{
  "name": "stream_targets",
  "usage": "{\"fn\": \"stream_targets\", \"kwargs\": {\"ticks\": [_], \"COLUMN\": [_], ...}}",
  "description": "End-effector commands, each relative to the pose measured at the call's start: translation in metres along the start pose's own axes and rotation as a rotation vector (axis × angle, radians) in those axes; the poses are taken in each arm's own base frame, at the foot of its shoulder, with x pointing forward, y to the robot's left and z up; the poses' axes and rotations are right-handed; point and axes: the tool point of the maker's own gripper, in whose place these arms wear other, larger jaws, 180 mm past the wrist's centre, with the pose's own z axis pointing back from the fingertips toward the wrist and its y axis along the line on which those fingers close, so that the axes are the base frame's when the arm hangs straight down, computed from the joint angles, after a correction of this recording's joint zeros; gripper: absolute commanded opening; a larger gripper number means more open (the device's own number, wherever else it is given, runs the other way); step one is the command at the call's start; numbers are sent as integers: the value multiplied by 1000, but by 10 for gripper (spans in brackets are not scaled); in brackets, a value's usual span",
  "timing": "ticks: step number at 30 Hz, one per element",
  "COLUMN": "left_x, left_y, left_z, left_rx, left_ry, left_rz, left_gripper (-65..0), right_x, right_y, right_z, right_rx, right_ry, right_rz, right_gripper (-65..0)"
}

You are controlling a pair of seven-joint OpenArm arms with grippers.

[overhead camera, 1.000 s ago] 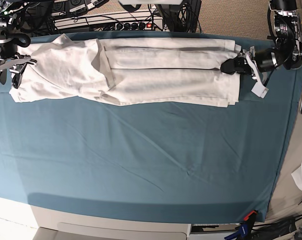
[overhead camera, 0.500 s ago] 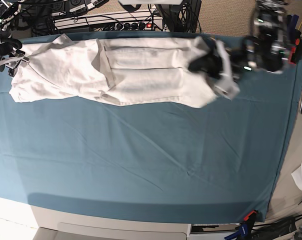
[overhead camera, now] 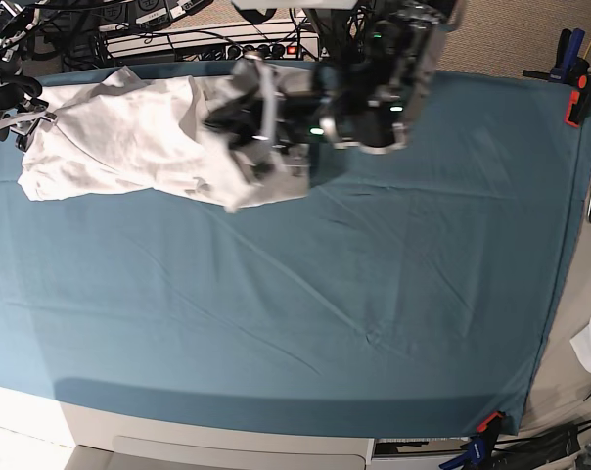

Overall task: Fold the T-shirt properly
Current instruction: 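Fold the grasped end over toward the right gripper with the left gripper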

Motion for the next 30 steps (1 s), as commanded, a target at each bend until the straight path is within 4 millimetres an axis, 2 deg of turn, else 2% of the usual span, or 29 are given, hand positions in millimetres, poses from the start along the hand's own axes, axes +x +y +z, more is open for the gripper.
{"fn": "stream_targets", "kwargs": {"ticks": [1, 6, 11, 30], "left_x": [20, 21, 23, 31], "left_y": [-7, -3, 4, 1], "left_z": [-8, -38, -55, -57], "left_rx": [-25, -39, -54, -72], "left_ry": [-58, -23, -3, -39], "left_rz": [-21, -20, 4, 17], "left_gripper": [-650, -650, -650, -650], "right_x": [15, 15, 16, 16], "right_y": [-4, -3, -3, -2], "right_z": [3, 3, 3, 3], "right_rx": [-7, -4, -4, 4], "right_ry": [-50, -52, -52, -57], "right_rz": [15, 13, 14, 6], "right_gripper": [-362, -362, -362, -362]}}
